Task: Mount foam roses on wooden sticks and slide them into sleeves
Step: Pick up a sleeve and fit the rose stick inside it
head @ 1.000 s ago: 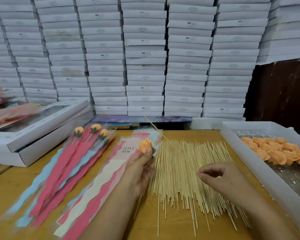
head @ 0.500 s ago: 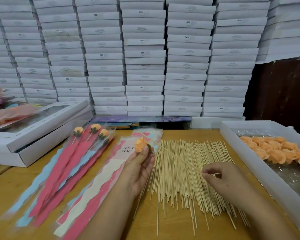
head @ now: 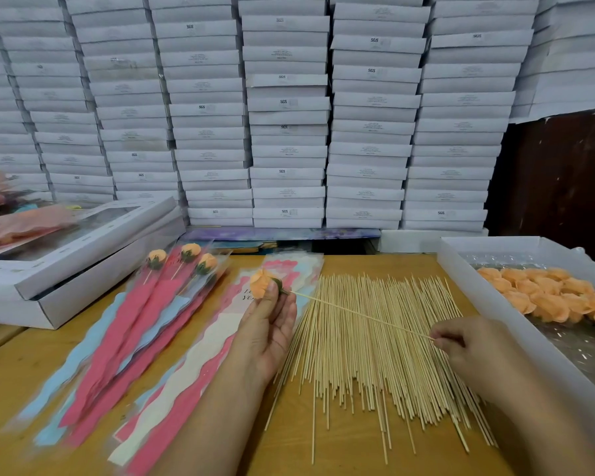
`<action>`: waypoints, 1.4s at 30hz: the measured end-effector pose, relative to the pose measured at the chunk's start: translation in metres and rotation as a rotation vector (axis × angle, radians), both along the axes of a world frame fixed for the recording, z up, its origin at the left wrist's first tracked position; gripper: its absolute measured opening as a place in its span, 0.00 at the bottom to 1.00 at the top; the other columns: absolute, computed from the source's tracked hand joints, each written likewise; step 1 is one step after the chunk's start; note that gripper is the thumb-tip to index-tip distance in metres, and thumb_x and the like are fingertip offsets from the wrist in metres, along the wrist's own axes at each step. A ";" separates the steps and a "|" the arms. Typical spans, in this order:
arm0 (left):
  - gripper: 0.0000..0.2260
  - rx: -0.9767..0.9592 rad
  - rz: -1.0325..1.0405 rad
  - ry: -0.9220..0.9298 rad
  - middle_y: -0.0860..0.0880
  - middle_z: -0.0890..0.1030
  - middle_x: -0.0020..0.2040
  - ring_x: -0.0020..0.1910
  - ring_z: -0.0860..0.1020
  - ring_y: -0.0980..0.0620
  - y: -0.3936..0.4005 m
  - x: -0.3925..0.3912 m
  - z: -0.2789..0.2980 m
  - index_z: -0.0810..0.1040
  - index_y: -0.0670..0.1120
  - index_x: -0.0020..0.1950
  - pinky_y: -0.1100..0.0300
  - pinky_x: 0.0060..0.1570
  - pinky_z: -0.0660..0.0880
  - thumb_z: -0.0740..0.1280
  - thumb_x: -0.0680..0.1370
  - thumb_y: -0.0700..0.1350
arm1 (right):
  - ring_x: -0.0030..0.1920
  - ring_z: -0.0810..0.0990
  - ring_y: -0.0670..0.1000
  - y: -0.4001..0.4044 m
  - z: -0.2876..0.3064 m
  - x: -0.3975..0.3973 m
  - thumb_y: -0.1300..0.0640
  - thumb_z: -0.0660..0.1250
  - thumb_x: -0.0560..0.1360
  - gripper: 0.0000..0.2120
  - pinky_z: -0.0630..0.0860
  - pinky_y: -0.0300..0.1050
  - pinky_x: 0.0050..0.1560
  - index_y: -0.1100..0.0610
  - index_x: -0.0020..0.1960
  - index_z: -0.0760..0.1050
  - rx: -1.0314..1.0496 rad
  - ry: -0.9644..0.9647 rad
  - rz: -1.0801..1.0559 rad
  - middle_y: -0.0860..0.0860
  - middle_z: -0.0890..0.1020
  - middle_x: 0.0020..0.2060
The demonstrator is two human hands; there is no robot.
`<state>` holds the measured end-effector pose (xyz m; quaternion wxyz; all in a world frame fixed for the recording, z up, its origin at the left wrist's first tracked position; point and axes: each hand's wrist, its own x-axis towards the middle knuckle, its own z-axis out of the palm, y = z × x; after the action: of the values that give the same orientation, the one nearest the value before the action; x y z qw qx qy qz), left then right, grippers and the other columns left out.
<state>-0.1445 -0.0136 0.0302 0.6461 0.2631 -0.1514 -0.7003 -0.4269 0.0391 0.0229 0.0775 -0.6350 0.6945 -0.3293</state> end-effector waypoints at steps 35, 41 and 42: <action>0.22 0.050 0.011 -0.143 0.45 0.86 0.42 0.38 0.85 0.54 0.000 0.000 -0.004 0.80 0.39 0.63 0.64 0.31 0.81 0.75 0.71 0.47 | 0.39 0.76 0.39 0.001 0.000 0.001 0.62 0.71 0.76 0.07 0.72 0.40 0.44 0.52 0.49 0.86 0.040 0.000 -0.002 0.44 0.83 0.40; 0.19 0.056 0.011 -0.144 0.46 0.86 0.41 0.37 0.85 0.54 -0.001 0.001 -0.005 0.80 0.40 0.62 0.64 0.29 0.80 0.74 0.75 0.47 | 0.43 0.78 0.43 0.001 0.000 -0.001 0.61 0.71 0.76 0.07 0.75 0.42 0.49 0.52 0.50 0.86 0.056 0.011 0.007 0.46 0.85 0.44; 0.19 0.057 0.011 -0.144 0.46 0.86 0.41 0.37 0.85 0.54 -0.001 0.001 -0.005 0.80 0.40 0.62 0.64 0.29 0.80 0.74 0.75 0.47 | 0.43 0.78 0.43 0.001 0.000 -0.001 0.61 0.71 0.76 0.08 0.75 0.42 0.49 0.52 0.50 0.86 0.055 0.012 0.010 0.47 0.86 0.45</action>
<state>-0.1437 -0.0146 0.0252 0.6297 0.3319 -0.1758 -0.6800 -0.4276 0.0401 0.0229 0.0923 -0.6381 0.7006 -0.3056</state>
